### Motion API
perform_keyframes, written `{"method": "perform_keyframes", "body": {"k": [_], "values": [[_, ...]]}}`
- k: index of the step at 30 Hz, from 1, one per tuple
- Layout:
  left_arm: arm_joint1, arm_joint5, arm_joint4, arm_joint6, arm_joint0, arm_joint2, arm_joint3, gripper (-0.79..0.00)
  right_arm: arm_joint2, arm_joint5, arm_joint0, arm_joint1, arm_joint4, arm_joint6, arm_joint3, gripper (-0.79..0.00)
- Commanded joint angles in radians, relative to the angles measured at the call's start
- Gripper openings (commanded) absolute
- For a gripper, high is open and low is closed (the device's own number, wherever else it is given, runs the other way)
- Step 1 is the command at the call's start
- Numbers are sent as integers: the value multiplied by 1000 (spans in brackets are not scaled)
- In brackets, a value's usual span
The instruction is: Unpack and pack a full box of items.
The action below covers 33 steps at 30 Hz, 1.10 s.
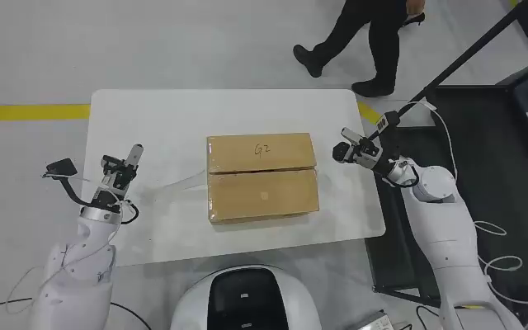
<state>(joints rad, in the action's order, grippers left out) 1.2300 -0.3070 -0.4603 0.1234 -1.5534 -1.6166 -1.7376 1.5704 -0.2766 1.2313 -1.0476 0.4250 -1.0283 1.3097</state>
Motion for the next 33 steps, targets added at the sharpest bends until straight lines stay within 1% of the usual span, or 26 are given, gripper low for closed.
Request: {"method": "perform_keyframes", "body": {"k": [1, 23, 25, 28, 31, 33], "values": [[0, 0, 0, 0, 0, 0, 0, 0, 0, 0, 0, 0, 0, 0, 0, 0], [0, 0, 0, 0, 0, 0, 0, -1, 0, 0, 0, 0, 0, 0, 0, -1], [0, -1, -2, 2, 1, 2, -3, 0, -7, 6, 3, 0, -6, -1, 17, 0], [-5, -48, -46, 46, 21, 7, -17, 0, -16, 14, -14, 6, -22, -81, 41, 0], [-13, -159, -127, 69, 36, 7, -27, 0, -21, -2, -32, 12, -49, -143, 46, 0], [-18, -236, -145, 85, 44, 4, -22, 0, -26, -13, -43, 16, -72, -182, 46, 0]]}}
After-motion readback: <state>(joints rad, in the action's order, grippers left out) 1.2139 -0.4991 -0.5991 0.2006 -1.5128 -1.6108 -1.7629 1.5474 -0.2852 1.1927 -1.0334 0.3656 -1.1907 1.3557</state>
